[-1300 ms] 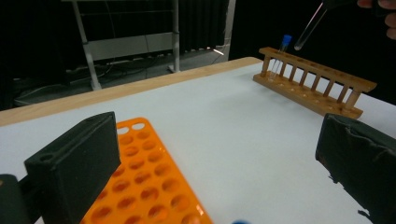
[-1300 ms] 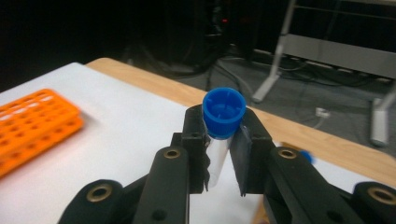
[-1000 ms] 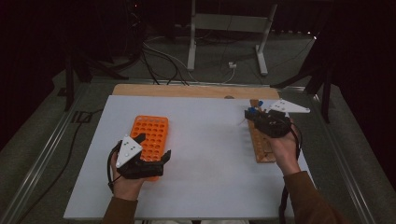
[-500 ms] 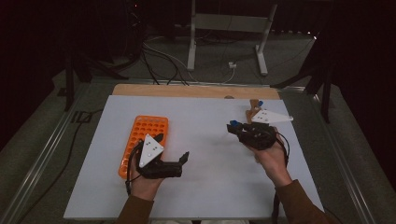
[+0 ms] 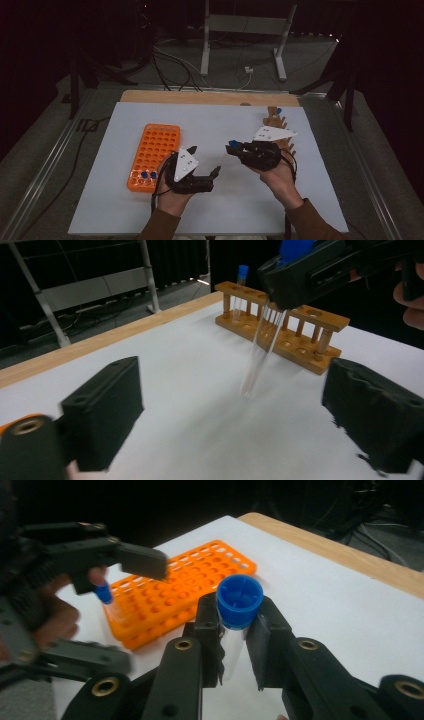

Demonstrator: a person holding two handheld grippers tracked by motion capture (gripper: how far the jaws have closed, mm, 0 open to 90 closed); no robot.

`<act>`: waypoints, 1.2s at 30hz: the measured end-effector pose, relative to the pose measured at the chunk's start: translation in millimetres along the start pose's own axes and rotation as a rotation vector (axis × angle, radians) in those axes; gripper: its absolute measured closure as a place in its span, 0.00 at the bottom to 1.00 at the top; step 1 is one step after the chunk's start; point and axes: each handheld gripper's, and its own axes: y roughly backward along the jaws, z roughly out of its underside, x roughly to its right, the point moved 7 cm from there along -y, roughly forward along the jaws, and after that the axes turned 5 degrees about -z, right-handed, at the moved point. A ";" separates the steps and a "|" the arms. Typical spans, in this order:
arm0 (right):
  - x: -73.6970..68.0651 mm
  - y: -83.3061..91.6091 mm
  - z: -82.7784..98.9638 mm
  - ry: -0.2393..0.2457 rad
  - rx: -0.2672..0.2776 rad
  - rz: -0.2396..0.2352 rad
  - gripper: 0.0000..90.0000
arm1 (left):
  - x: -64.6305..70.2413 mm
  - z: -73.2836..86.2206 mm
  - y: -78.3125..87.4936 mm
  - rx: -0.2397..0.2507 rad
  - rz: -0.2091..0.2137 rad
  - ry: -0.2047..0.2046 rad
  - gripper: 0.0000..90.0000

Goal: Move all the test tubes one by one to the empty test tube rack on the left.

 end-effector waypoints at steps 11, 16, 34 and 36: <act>-16.5 -7.7 -0.6 -0.001 -0.008 -0.062 0.85 | 14.4 -1.5 -13.8 0.003 0.008 -0.042 0.60; -17.4 -8.9 0.0 0.002 -0.011 -0.068 0.85 | 17.2 -0.6 -15.2 0.001 0.018 -0.058 0.79; -8.5 -0.4 2.7 -0.002 0.011 -0.054 0.47 | 7.4 1.9 -15.4 -0.011 0.000 -0.026 0.87; -6.3 1.2 3.8 -0.002 0.013 -0.044 0.40 | 5.6 1.7 -14.8 -0.007 -0.001 -0.012 0.87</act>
